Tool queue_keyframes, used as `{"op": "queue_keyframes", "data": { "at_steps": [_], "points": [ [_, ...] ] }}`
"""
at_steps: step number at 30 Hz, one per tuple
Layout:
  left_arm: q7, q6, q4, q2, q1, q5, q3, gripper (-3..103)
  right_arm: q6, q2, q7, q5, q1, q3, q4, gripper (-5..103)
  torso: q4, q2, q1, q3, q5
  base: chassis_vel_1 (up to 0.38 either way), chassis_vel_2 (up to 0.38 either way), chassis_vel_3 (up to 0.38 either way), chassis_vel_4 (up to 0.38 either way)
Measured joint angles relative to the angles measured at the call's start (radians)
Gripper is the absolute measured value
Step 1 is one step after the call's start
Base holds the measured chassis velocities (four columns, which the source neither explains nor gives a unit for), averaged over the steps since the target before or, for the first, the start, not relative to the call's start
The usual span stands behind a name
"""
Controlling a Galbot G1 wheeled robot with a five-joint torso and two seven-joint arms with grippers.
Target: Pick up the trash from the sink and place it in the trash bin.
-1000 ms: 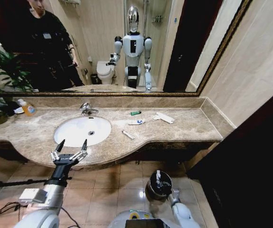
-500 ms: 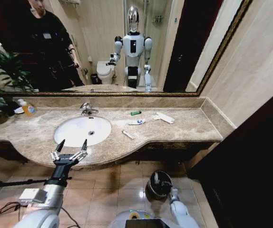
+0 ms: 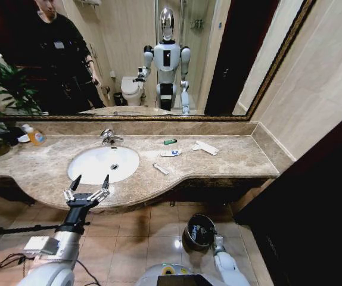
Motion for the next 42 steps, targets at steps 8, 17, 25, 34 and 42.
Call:
{"op": "queue_keyframes", "data": {
  "at_steps": [8,17,25,34,42],
  "points": [
    [0.0,0.0,0.0,0.0,0.0,0.0,0.0,100,-0.012,-0.001,-0.003,0.014,-0.012,0.0,0.008,85,0.0,0.0,0.0,0.0,0.0,0.0,0.0,0.0,0.0],
    [0.0,0.0,0.0,0.0,0.0,0.0,0.0,100,-0.029,-0.006,-0.012,0.042,-0.023,-0.003,0.029,100,0.0,0.0,0.0,0.0,0.0,0.0,0.0,0.0,0.0],
    [0.0,0.0,0.0,0.0,0.0,0.0,0.0,100,-0.035,-0.009,-0.018,0.05,-0.031,-0.005,0.037,100,0.0,0.0,0.0,0.0,0.0,0.0,0.0,0.0,0.0],
    [0.0,0.0,0.0,0.0,0.0,0.0,0.0,100,-0.038,-0.013,-0.018,0.058,-0.043,-0.006,0.057,100,0.0,0.0,0.0,0.0,0.0,0.0,0.0,0.0,0.0],
    [0.0,0.0,0.0,0.0,0.0,0.0,0.0,100,-0.063,-0.041,-0.018,0.131,-0.123,-0.024,0.208,100,0.0,0.0,0.0,0.0,0.0001,0.0,0.0,0.0,0.0]
  ]
}}
